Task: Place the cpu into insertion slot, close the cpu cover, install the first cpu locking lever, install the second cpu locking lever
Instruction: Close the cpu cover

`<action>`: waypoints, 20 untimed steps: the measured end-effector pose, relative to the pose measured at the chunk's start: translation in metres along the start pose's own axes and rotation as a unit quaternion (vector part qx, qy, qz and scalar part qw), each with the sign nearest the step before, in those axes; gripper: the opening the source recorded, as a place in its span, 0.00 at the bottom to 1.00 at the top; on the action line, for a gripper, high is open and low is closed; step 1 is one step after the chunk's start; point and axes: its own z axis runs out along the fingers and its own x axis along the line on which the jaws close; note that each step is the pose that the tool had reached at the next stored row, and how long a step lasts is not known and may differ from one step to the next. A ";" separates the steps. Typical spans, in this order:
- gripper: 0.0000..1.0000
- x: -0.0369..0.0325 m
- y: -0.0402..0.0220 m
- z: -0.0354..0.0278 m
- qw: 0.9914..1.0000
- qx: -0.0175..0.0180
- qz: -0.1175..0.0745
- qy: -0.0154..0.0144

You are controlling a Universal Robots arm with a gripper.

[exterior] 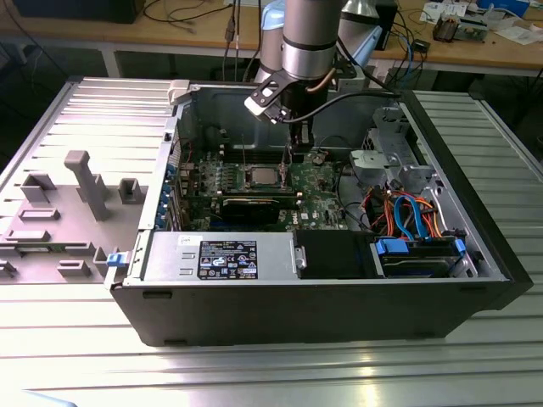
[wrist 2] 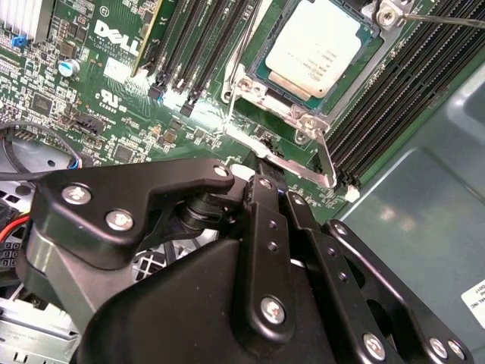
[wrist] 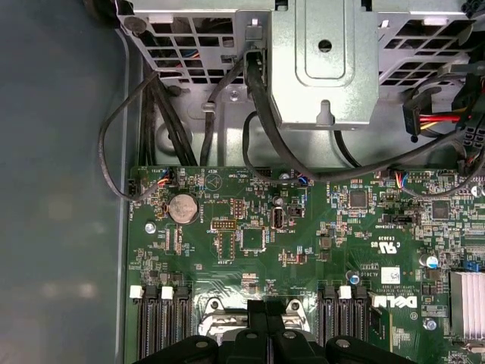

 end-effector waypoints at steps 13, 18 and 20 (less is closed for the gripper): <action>0.11 0.0001 -0.0041 -0.0002 1.000 0.000 0.000 0.000; 0.11 0.0001 -0.0061 -0.0003 1.000 0.000 0.000 0.000; 0.11 0.0001 -0.0068 -0.0003 1.000 0.000 0.000 0.000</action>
